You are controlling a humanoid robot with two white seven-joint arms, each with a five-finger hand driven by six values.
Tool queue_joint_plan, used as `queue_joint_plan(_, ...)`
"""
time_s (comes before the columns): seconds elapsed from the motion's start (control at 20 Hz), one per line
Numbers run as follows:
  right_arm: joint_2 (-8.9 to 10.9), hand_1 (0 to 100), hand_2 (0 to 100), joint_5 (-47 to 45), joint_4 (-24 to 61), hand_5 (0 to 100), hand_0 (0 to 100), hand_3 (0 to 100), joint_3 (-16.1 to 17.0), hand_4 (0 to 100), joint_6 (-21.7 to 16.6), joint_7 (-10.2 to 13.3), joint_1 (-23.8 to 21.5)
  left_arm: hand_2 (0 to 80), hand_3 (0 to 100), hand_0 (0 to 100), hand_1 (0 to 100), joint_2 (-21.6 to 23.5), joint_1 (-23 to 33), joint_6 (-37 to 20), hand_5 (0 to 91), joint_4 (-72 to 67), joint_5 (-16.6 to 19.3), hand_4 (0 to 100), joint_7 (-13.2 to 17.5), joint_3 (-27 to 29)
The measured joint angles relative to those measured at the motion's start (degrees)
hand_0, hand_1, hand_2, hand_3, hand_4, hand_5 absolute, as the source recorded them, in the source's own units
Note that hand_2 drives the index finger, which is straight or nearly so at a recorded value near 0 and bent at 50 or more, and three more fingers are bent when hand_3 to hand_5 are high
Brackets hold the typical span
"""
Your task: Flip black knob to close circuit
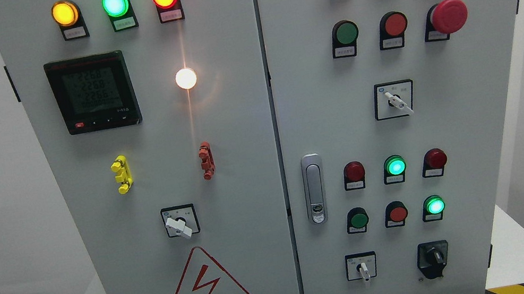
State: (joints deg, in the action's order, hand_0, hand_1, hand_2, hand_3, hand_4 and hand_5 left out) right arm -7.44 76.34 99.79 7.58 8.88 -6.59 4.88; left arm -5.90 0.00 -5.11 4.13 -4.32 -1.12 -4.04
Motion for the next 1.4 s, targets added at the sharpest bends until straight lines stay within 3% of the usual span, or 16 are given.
queue_joint_plan(0.65,-0.04,0,94,2.2,-1.3,100,0,100,0.0,100,2.1,-1.4,5.8,0.0,0,12,56,0.0,0.0,0.0,0.0,0.0,0.0,0,0.0,0.0)
queue_joint_plan(1.4,0.17,0,94,3.1,-3.4,100,0,100,0.7,100,3.6,-1.6,8.3,0.0,0,12,56,0.0,0.0,0.0,0.0,0.0,0.0,0,0.0,0.0)
